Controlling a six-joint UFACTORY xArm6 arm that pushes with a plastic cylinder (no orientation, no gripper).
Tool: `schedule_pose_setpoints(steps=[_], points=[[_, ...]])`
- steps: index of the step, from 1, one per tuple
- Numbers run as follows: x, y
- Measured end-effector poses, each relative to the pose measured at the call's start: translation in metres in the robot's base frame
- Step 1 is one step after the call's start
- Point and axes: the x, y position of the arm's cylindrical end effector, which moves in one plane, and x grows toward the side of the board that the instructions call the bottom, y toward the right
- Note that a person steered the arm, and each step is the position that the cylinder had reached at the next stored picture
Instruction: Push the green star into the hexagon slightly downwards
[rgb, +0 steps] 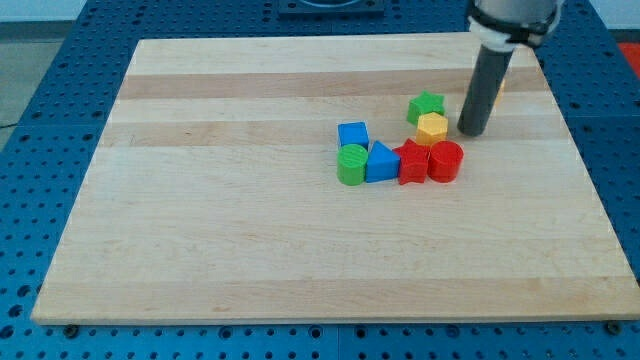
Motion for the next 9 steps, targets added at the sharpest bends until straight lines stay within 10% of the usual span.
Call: schedule_pose_setpoints(steps=[2, 9], points=[[-0.058, -0.023], [-0.035, -0.063]])
